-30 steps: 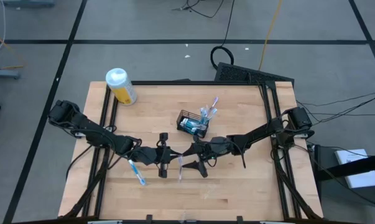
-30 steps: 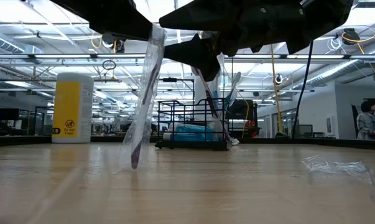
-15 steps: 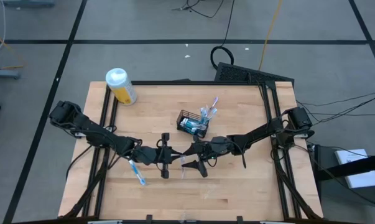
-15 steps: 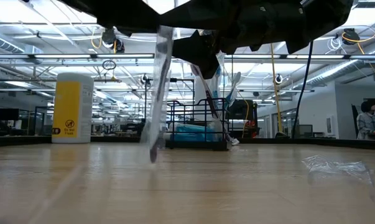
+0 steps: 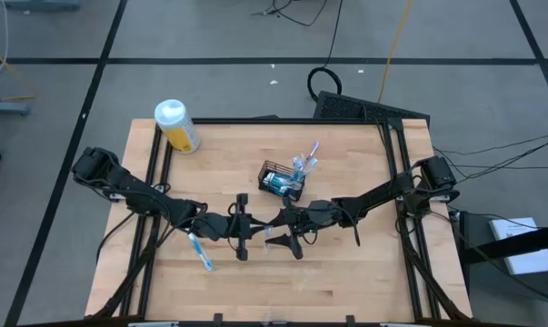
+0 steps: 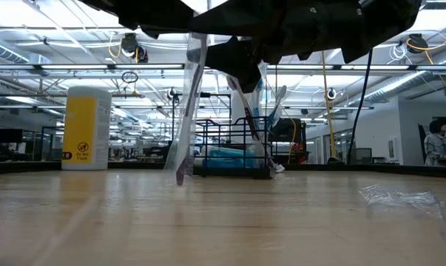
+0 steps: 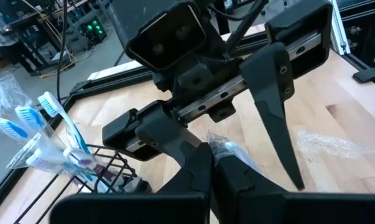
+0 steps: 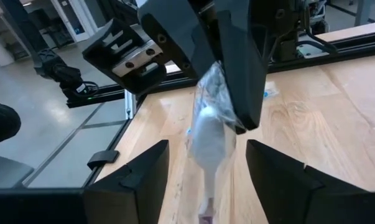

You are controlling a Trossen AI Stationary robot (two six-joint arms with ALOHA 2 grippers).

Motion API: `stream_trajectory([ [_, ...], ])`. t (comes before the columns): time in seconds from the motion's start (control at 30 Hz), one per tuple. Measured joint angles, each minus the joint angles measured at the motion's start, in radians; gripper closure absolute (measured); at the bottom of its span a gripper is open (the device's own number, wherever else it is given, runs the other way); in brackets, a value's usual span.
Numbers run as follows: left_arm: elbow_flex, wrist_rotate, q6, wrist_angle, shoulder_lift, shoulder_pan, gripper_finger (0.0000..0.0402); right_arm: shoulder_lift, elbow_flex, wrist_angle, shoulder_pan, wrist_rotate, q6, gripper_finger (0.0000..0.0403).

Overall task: Pick & Place toothbrushing station
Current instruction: Put the purple toothbrush into the wire organizer

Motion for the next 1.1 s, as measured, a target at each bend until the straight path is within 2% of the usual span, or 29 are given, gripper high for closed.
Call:
stream_trajectory([
  [0.13,0.0,0.0,0.006,-0.001,0.0,0.0,0.0402,0.0,0.0,0.0,0.0,0.0,0.0,0.0237],
  [0.43,0.0,0.0,0.005,-0.003,0.0,0.0,0.0402,0.0,0.0,0.004,0.001,-0.004,-0.018,0.0349],
  [0.53,0.0,0.001,0.005,-0.004,0.0,0.0,0.0402,0.0,0.0,0.006,0.005,-0.009,-0.03,0.0367],
  [0.6,0.0,0.004,0.006,-0.003,0.0,0.0,0.0402,0.0,0.0,0.006,0.011,-0.008,-0.045,0.0392],
  [0.87,0.0,0.006,0.028,0.006,0.0,-0.004,0.0401,0.0,0.0,0.002,0.028,-0.003,-0.06,0.0393],
  [1.1,0.0,-0.091,0.051,0.003,-0.03,-0.025,0.0386,-0.001,0.0,-0.013,0.034,-0.012,-0.072,0.0393],
])
